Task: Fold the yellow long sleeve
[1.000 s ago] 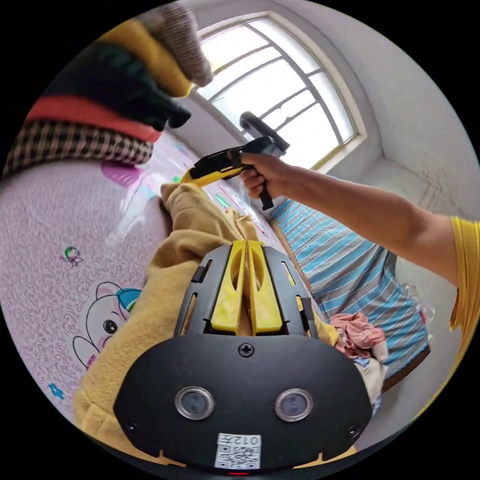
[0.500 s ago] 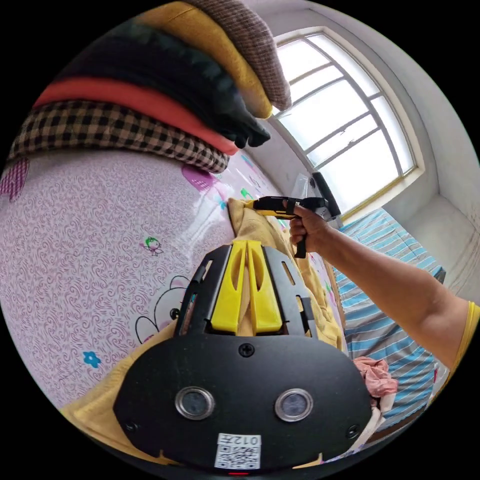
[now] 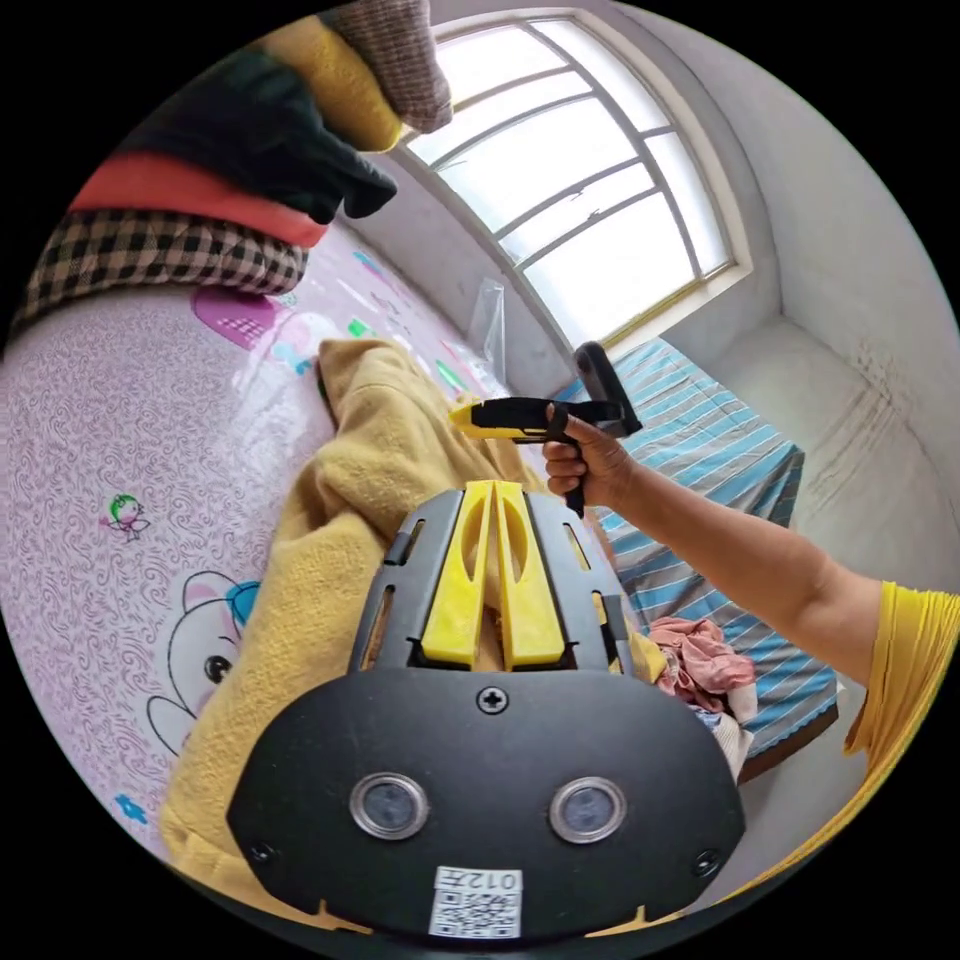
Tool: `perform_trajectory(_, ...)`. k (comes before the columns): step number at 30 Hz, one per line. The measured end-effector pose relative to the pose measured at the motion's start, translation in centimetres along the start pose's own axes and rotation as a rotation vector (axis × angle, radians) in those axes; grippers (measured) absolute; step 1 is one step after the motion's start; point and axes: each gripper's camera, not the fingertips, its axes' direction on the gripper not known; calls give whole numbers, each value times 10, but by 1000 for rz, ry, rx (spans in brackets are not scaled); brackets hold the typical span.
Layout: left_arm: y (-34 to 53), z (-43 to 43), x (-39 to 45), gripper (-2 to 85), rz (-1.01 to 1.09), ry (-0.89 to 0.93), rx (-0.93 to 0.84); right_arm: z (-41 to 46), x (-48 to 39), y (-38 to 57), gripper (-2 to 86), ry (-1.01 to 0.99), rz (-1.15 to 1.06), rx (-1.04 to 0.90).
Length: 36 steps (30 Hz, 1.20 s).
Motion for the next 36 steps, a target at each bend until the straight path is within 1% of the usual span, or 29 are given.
perform_trajectory(1,0,2,-5,4,-50,-72,-23,9,-7,-2,24,87,-26,-6)
perform_trajectory(3,0,2,-13,4,-111,-113,-28,13,-15,-7,15,238,-17,50)
perform_trajectory(5,-1,5,-16,4,-120,-119,-45,21,-16,-14,12,267,-16,55)
perform_trajectory(6,-2,6,-16,4,-119,-123,-52,28,-16,-18,11,273,-11,13)
perform_trajectory(9,-4,4,-18,5,-111,-86,-37,7,-31,-6,18,316,-38,43)
perform_trajectory(11,-5,3,-18,5,-104,-61,-34,-20,-31,15,35,295,-38,52)
perform_trajectory(13,-8,2,-14,4,-68,-25,-20,-58,-16,53,71,169,14,-20)
perform_trajectory(15,-10,5,-12,4,-35,30,-33,-79,0,90,91,95,82,-98)
perform_trajectory(18,-12,12,-12,4,-23,93,-73,-98,11,149,111,135,136,-187)
perform_trajectory(21,-15,11,-10,4,7,98,-70,-103,15,180,111,122,161,-206)
perform_trajectory(23,-16,9,-13,4,-4,80,-69,-94,20,187,97,169,181,-260)
perform_trajectory(25,-18,11,-27,4,-67,104,-92,-86,14,187,48,209,175,-291)
perform_trajectory(26,-18,12,-31,5,-87,114,-98,-87,8,186,43,222,152,-288)
perform_trajectory(29,-21,7,-42,6,-130,140,-79,-111,-15,179,23,257,96,-270)
perform_trajectory(32,-25,-1,-39,6,-94,103,-32,-159,-24,172,20,257,109,-210)
perform_trajectory(34,-27,-2,-37,6,-81,92,-25,-190,-24,161,21,320,130,-146)
perform_trajectory(36,-27,0,-40,5,-97,82,-39,-188,-14,153,26,337,174,-132)
